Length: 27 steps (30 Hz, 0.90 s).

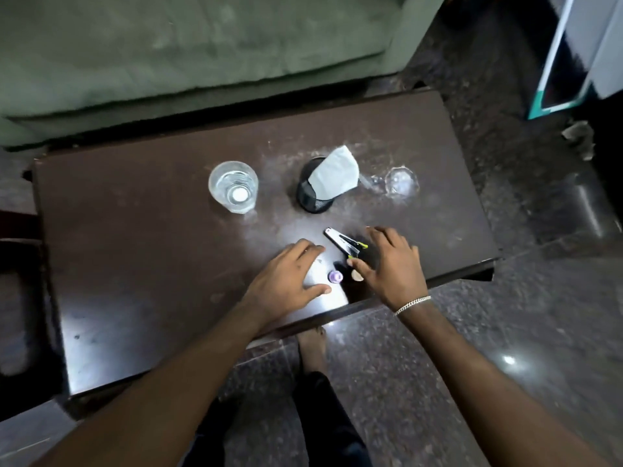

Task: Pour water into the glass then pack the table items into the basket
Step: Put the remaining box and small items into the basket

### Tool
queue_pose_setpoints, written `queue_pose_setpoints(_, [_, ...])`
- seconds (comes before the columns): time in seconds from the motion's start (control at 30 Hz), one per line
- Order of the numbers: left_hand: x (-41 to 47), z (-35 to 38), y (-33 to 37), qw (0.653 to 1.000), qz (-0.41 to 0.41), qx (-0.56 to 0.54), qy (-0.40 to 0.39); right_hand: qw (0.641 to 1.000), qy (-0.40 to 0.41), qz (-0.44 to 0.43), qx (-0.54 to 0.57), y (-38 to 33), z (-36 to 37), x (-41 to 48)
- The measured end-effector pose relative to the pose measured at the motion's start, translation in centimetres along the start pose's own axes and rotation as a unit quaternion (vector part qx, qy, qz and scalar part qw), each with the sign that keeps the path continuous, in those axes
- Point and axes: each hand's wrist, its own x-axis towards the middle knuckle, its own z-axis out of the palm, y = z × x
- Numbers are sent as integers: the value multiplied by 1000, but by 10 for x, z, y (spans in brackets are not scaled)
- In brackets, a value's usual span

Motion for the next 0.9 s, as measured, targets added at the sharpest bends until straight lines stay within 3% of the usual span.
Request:
queue_pose_setpoints(0.23, [18,35,6,999,-25,-23,-37,998,-68,-6,16,18,29,31])
queue_pose_setpoints(0.47, [22,32,9,998,-29,-52,-8,996,-76,-40,-19,5,43,46])
queue_pose_setpoints(0.73, [-12,-33,-10,991,-89,-74,69,995,-64,-67,29,-42,20,43])
queue_pose_setpoints(0.9, [-68,-99,-42,982,-127,-53,133,991,-33,-96,86,-118,4,31])
